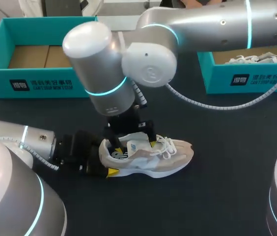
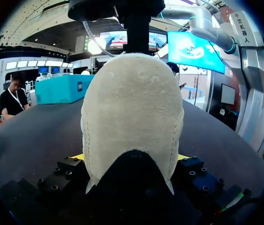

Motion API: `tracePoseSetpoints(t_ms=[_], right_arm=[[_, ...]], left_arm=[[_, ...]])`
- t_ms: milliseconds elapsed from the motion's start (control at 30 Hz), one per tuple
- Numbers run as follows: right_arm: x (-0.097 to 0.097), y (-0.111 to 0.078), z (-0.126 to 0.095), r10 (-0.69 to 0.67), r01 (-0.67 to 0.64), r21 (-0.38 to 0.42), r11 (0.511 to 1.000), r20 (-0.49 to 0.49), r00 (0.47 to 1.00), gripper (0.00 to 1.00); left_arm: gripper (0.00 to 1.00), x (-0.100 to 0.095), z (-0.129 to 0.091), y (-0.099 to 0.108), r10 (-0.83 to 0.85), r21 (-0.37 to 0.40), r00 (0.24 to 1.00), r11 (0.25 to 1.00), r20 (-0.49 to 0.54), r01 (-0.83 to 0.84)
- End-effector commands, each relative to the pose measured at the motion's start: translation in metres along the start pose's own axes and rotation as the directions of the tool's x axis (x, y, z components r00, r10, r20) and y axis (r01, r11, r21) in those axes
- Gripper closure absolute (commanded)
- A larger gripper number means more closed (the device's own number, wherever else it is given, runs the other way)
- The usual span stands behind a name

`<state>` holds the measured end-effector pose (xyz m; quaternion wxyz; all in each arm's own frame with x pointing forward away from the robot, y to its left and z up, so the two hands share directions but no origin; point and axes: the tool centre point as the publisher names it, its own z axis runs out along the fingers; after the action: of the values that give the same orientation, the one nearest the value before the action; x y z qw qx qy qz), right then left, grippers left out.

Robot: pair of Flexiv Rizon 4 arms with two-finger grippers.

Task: Take the shoe out of the shoebox, open the shoe tongue, remove and reinsert the insole, then place the shoe into the shoebox

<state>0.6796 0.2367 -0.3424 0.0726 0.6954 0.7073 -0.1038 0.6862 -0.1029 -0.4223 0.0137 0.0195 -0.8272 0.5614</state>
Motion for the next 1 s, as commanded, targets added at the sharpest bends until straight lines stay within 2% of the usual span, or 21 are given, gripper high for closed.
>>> tracePoseSetpoints(t_ms=[33,233,400,767,900,933,967,1000], right_arm=[[0.013,-0.006,0.012,0.153,-0.153,-0.015,0.988,0.164,0.974,0.0],[0.002,-0.005,0.021,0.181,-0.183,-0.016,0.983,0.231,0.956,0.0],[-0.015,-0.002,0.023,0.215,-0.215,-0.03,0.976,0.266,0.94,0.0],[-0.053,-0.001,-0.001,0.269,-0.261,-0.069,0.963,0.336,0.903,0.0],[-0.066,-0.001,-0.004,0.279,-0.27,-0.072,0.96,0.328,0.902,0.0],[-0.068,0.0,-0.005,0.283,-0.273,-0.075,0.959,0.327,0.902,0.02],[-0.069,0.0,-0.006,0.283,-0.274,-0.076,0.959,0.327,0.902,0.19],[-0.069,0.001,-0.007,0.284,-0.274,-0.076,0.959,0.32,0.904,0.29]], left_arm=[[1.0,0.001,0.0,0.001,-0.001,-0.003,1.0,1.0,0.001,0.001],[1.0,0.001,0.0,0.001,-0.001,-0.003,1.0,1.0,0.001,0.001],[1.0,0.001,0.0,0.001,-0.001,-0.003,1.0,1.0,0.001,0.001],[1.0,0.001,0.0,0.001,-0.001,-0.003,1.0,1.0,0.001,0.001],[1.0,0.001,0.0,0.001,-0.001,-0.003,1.0,1.0,0.001,0.001],[1.0,0.001,0.0,0.001,-0.001,-0.003,1.0,1.0,0.001,0.001],[1.0,0.001,0.0,0.001,-0.001,-0.003,1.0,1.0,0.001,0.001],[1.0,0.001,0.0,0.001,-0.001,-0.003,1.0,1.0,0.001,0.001]])
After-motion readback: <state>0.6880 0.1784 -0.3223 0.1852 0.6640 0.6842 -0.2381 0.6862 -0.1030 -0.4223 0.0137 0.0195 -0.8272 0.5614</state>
